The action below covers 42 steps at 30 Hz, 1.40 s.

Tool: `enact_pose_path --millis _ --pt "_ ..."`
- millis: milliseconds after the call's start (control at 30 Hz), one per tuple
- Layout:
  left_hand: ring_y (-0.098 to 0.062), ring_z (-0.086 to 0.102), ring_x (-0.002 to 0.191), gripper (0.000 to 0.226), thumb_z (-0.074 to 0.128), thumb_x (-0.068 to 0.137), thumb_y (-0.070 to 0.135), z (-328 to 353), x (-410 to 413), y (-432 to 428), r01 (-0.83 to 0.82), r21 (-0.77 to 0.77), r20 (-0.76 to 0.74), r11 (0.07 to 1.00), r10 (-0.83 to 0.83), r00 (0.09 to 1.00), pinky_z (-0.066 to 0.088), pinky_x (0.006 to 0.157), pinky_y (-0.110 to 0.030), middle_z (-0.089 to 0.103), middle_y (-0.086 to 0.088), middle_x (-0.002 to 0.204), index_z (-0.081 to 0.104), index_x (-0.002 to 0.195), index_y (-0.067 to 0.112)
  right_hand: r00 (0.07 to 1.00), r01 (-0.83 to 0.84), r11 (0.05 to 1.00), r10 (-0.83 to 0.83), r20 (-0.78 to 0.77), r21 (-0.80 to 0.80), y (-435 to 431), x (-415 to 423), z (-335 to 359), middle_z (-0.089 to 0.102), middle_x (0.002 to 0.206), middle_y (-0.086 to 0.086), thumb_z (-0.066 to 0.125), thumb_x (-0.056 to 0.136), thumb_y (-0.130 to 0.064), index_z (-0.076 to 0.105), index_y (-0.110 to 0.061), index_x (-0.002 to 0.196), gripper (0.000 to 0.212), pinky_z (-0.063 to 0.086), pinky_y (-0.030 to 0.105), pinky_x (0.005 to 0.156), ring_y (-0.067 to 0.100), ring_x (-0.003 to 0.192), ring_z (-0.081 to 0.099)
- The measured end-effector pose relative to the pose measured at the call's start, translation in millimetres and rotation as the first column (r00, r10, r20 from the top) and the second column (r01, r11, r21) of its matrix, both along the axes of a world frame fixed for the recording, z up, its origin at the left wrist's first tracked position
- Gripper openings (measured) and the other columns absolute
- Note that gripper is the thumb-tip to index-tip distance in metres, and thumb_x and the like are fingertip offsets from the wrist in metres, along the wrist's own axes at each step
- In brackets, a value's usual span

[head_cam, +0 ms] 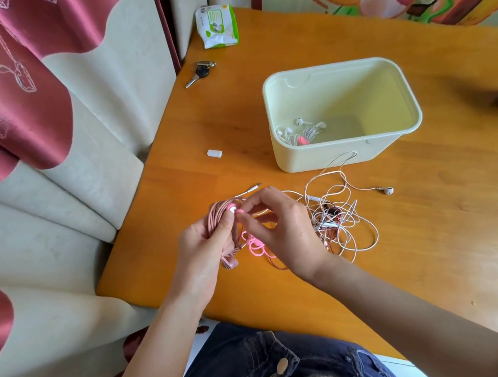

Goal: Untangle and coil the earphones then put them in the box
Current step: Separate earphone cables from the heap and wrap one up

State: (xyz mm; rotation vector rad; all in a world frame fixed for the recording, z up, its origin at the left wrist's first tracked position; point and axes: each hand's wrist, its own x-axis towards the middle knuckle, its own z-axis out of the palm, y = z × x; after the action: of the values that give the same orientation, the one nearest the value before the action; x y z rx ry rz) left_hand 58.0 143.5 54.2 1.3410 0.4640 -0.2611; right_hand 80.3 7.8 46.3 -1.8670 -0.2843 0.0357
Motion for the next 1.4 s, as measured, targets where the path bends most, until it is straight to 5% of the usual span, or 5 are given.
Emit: enact_pose_path --millis 333,600,733,933,1400 --pt "-0.033 0.034 0.065 0.046 0.074 0.065 0.034 -5.5 1.6 9.9 -0.048 0.06 -0.01 0.997 0.048 0.999 0.034 0.039 -0.024 0.037 -0.017 0.069 0.058 0.079 -0.006 0.98 -0.05 0.99 0.074 0.183 -0.131 -4.6 5.8 -3.8 0.068 0.096 -0.004 0.067 0.084 -0.009 0.072 -0.01 0.102 0.018 0.045 0.008 0.078 -0.001 0.087 0.059" --pt "-0.033 0.033 0.066 0.034 0.076 0.055 0.043 -2.4 1.4 14.4 0.033 0.048 -0.05 0.998 -0.031 0.998 0.03 0.047 -0.029 0.044 -0.019 0.073 0.069 0.061 0.01 0.97 -0.048 0.997 0.061 0.234 -0.062 -6.2 2.9 -4.0 0.069 0.091 -0.001 0.069 0.082 -0.005 0.074 -0.008 0.095 0.014 0.049 0.014 0.074 0.003 0.084 0.063" --pt "-0.032 0.035 0.066 0.05 0.075 0.058 0.039 -3.5 0.1 14.7 0.004 0.023 -0.063 1.0 -0.002 0.998 0.035 0.039 -0.025 0.045 -0.02 0.072 0.06 0.073 -0.007 0.975 -0.069 0.996 0.08 0.208 -0.058 -5.9 3.9 -0.1 0.069 0.089 -0.003 0.07 0.082 -0.009 0.074 -0.01 0.094 0.013 0.046 0.01 0.07 0.003 0.083 0.062" --pt "-0.03 0.033 0.062 0.027 0.072 0.063 0.033 2.8 0.6 8.5 0.008 -0.006 -0.073 1.0 -0.008 0.997 0.032 0.039 -0.023 0.035 -0.015 0.066 0.062 0.056 0.008 0.961 -0.019 0.999 0.031 0.275 -0.046 -7.3 2.0 -1.9 0.067 0.088 -0.008 0.071 0.081 -0.004 0.074 -0.008 0.089 0.01 0.045 0.009 0.072 -0.001 0.083 0.062" --pt "-0.025 0.039 0.056 0.032 0.071 0.064 0.035 5.1 -3.1 2.1 -0.047 -0.005 -0.085 0.999 0.047 0.995 0.036 0.039 -0.023 0.039 -0.006 0.051 0.059 0.059 0.006 0.956 0.049 0.999 -0.041 0.292 -0.02 -4.7 -1.1 -2.4 0.069 0.088 -0.006 0.072 0.079 -0.004 0.074 -0.006 0.088 0.01 0.047 0.009 0.075 -0.002 0.084 0.062"
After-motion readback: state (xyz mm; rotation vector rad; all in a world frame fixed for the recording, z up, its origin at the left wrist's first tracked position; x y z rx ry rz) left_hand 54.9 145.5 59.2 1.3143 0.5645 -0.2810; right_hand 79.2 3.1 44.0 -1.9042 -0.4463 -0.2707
